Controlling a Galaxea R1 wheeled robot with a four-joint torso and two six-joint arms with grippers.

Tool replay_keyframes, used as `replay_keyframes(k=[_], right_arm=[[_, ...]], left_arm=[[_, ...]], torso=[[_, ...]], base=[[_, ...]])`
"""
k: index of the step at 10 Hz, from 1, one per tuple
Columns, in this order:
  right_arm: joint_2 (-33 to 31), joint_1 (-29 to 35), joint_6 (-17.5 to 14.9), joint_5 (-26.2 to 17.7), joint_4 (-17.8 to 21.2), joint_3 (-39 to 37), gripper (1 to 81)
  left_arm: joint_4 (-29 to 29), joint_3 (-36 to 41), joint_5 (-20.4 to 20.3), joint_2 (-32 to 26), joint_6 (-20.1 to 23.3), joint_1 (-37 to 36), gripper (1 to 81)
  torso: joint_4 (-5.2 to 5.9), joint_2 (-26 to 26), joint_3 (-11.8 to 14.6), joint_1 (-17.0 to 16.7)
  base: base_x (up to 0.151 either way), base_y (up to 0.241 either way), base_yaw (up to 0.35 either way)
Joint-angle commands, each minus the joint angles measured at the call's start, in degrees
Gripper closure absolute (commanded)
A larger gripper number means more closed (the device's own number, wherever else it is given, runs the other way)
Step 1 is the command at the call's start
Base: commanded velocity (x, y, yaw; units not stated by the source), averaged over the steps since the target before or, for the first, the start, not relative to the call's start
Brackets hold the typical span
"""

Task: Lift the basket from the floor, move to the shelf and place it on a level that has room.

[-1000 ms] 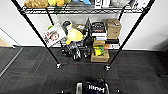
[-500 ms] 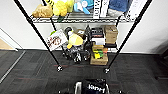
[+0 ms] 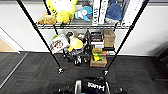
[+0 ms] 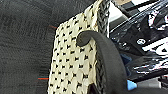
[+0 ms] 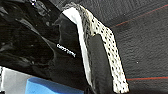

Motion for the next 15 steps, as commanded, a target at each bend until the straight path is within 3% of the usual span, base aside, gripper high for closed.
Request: replay_keyframes(k=[1,6,7,14,15], right_arm=[[-3.54,10.11,0.74,-2.30,4.34,2.68,81.1],[-4.95,14.78,0.74,-2.92,7.16,4.26,81.1],[-6.08,15.13,0.74,-2.83,7.59,6.44,81.1],[-16.46,16.44,0.82,0.24,9.79,22.08,81.1],[-17.17,16.62,0.75,0.69,9.79,23.32,81.1]], left_arm=[[-5.22,1.69,1.56,-2.96,-0.91,-9.54,81.1],[-7.51,4.15,1.56,-5.78,-0.91,-12.88,81.1],[-8.20,6.85,1.56,-7.25,-0.91,-13.59,81.1],[-10.93,22.06,0.86,-16.40,-0.91,-18.33,81.1],[-10.93,22.86,0.86,-16.76,-1.00,-18.68,81.1]], torso=[[0.00,5.40,2.32,-3.47],[0.00,15.13,5.22,-9.75],[0.00,17.05,3.80,-11.01],[0.00,30.76,4.33,-19.89],[0.00,32.77,6.67,-21.20]], base=[[0.000,0.000,0.000],[0.000,0.000,0.000],[0.000,0.000,0.000],[0.000,0.000,0.000],[0.000,0.000,0.000]])
